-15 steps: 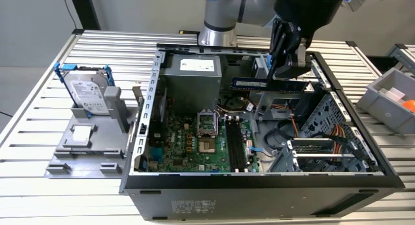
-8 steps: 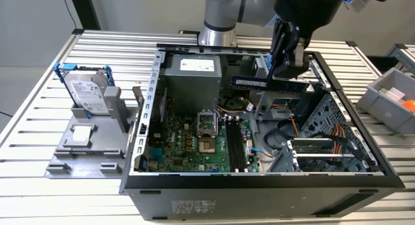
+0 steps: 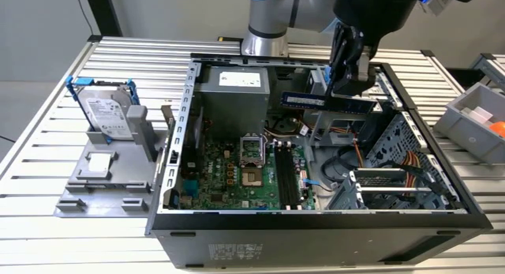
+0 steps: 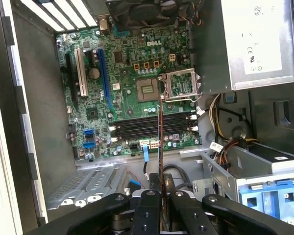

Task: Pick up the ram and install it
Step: 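Pick up the ram and move it above insertion slot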

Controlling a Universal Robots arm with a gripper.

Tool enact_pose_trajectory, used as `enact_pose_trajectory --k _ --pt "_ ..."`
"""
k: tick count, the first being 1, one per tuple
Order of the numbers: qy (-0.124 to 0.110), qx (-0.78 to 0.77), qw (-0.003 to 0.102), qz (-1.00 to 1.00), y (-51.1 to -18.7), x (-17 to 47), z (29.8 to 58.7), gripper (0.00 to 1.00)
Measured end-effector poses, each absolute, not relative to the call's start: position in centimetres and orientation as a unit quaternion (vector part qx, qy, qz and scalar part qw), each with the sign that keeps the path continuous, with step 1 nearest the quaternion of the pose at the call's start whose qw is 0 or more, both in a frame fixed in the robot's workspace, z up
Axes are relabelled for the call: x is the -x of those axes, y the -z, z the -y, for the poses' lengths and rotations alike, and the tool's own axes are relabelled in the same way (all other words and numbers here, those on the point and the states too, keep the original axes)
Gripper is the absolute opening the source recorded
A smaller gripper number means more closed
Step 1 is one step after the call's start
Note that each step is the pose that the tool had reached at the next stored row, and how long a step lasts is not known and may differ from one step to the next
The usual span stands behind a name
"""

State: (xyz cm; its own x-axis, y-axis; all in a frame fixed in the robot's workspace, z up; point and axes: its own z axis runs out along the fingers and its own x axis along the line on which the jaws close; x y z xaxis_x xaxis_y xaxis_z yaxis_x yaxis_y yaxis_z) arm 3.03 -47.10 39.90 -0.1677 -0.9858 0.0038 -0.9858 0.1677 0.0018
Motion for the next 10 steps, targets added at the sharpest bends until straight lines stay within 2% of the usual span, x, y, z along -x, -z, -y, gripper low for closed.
enact_pose_trajectory --k 10 --pt "-0.001 -0.638 0.002 0.770 -39.90 -3.03 47.10 0.00"
